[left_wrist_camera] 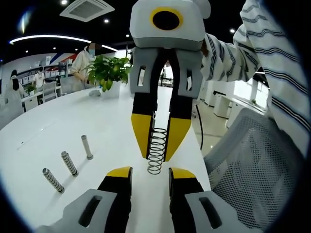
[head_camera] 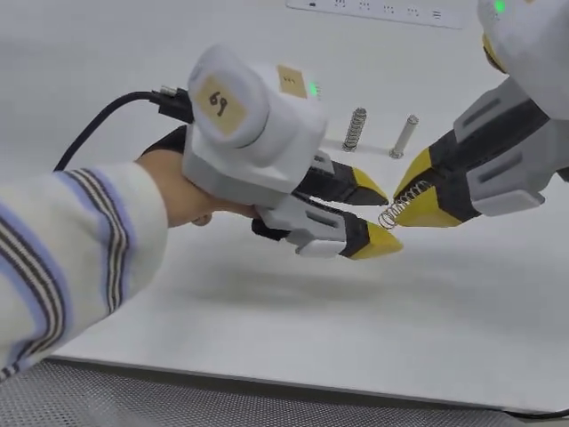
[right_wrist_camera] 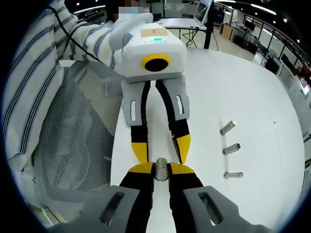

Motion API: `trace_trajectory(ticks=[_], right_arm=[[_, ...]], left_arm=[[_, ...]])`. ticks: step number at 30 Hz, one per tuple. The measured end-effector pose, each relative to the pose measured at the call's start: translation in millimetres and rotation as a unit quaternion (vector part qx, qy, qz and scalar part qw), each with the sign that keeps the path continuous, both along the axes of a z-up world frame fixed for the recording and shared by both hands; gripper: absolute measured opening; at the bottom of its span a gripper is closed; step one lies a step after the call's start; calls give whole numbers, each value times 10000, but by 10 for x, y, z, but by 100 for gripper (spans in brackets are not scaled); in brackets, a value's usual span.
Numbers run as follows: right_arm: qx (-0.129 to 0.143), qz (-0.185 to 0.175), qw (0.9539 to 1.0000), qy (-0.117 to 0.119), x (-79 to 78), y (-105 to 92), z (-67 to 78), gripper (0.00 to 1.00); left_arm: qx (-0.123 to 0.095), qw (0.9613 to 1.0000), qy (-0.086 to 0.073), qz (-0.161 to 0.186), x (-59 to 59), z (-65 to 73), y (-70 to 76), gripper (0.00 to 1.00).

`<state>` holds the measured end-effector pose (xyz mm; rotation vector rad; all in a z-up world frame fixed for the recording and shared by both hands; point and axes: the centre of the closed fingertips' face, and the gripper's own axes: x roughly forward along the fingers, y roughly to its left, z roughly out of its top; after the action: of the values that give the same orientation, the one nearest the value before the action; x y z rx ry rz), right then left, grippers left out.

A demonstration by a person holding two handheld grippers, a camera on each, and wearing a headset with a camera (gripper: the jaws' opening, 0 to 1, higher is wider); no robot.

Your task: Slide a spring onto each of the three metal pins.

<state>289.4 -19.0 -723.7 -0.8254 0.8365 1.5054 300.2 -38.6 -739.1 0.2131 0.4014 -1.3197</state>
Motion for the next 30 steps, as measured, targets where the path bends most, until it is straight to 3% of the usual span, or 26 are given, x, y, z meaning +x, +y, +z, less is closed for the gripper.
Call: trace_trajectory(ticks=[1,11,14,16,19,21,25,30], right_arm=[[-14,6,10000,-5,5,-3,-2,8],[-142,54,9998,-114,96,-20,-24,8],[-169,91,9997,-165,129,-23,-7,8],[-163,95,9997,-178,150,-19,13,8],[-164,82,9996,-232,218,-21,58,8],[-187,61,9994,-276,270,-35,80,8],[-305,46,9988,-379,373,-96,96,8],[-368,27,9984,-423,455,-137,146,8]], left_arm=[[-3,9999,-116,36,23,9,4,27],[-75,9990,-105,419,121,-16,38,66],[-26,9990,-83,437,145,-70,63,65],[-11,9987,-83,501,170,-80,73,69],[-115,9975,-19,693,255,-104,66,83],[-166,9972,-45,726,238,-88,40,96],[-155,9963,-69,840,278,-100,27,98],[-139,9934,-256,1108,394,-99,65,98]])
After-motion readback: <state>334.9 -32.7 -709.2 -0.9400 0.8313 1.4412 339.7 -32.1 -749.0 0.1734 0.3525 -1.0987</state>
